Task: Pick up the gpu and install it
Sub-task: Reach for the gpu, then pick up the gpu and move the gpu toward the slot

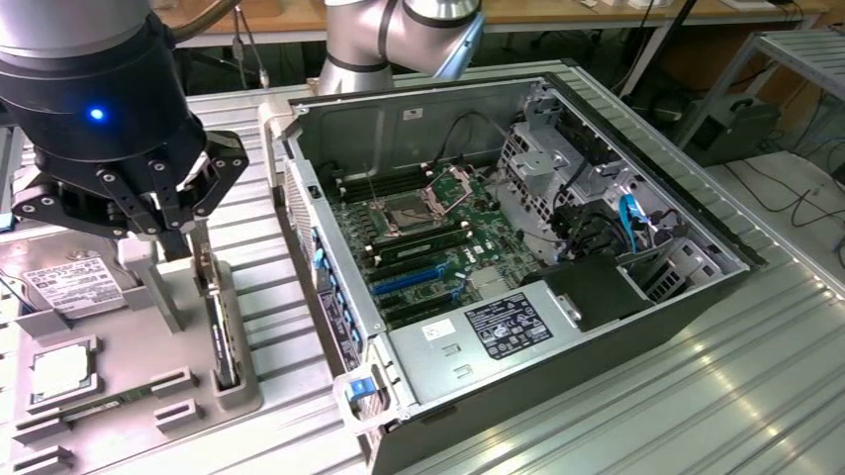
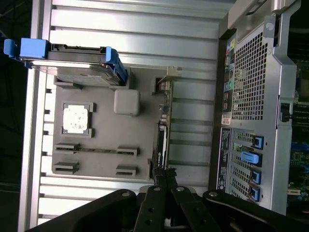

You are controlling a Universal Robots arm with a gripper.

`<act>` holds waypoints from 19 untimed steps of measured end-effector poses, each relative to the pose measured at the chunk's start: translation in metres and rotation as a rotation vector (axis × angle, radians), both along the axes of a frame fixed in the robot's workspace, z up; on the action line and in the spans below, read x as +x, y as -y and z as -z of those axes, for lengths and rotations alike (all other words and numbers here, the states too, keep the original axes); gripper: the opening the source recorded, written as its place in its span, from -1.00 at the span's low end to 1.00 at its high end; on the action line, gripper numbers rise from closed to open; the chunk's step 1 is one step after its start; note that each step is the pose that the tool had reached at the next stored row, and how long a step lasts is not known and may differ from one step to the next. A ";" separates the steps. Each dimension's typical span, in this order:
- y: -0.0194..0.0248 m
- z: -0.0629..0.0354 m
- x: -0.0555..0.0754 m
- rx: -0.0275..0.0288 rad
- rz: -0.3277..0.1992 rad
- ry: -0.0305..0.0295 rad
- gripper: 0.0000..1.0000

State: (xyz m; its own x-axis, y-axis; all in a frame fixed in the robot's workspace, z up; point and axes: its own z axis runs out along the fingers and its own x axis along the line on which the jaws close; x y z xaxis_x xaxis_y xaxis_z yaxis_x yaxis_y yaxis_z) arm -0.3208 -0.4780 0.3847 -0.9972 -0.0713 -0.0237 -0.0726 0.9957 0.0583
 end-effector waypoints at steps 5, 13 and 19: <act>0.0000 0.0000 0.000 0.0000 0.000 0.0001 -0.79; 0.0000 0.0000 0.000 0.0000 0.000 0.0000 -0.79; 0.0001 0.0000 0.000 -0.0001 0.000 0.0000 -0.29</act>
State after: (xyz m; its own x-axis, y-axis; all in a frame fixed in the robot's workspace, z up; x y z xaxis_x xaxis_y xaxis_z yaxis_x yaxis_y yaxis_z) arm -0.3210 -0.4781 0.3847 -0.9972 -0.0712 -0.0238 -0.0725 0.9957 0.0582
